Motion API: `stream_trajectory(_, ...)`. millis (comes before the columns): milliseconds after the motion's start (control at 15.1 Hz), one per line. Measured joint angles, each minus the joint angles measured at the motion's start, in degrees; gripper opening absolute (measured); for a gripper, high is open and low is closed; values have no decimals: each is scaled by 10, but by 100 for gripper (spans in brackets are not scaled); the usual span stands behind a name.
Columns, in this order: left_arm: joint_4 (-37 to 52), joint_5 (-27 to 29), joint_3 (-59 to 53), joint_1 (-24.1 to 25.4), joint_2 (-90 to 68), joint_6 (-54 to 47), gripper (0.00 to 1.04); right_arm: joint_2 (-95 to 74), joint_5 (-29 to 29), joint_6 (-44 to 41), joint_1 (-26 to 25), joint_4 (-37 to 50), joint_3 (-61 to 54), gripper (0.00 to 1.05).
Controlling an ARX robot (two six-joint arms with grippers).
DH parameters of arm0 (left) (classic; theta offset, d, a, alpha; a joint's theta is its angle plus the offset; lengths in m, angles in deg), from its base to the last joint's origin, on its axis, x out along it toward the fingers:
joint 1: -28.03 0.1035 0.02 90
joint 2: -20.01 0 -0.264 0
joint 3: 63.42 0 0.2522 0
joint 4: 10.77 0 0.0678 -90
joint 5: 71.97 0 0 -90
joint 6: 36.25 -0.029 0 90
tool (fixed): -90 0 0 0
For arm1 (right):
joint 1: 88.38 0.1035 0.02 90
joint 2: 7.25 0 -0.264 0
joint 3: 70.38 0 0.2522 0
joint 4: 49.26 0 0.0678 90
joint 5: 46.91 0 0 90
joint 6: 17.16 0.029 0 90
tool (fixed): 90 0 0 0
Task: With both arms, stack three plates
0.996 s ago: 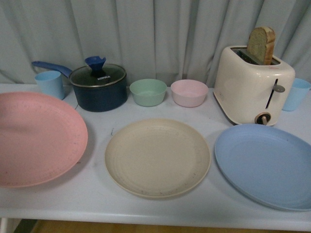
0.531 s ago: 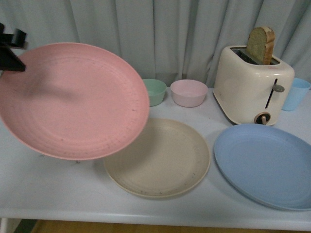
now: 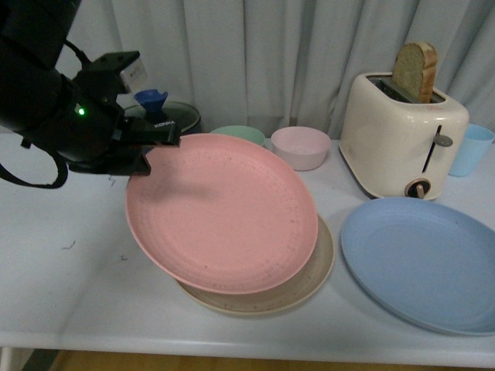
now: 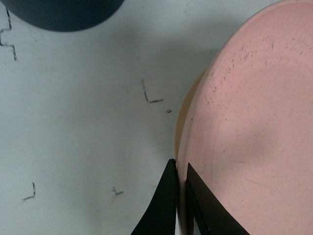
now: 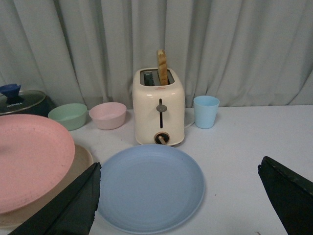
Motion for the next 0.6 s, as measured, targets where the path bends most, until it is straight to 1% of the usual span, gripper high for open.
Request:
stream_trajectory(332, -8, 2, 41, -3, -75, 33, 3, 0, 0, 0, 0, 0, 0, 98)
stream_trajectory(598, -5, 3, 47, -10, -99, 48, 3, 0, 0, 0, 0, 0, 0, 98)
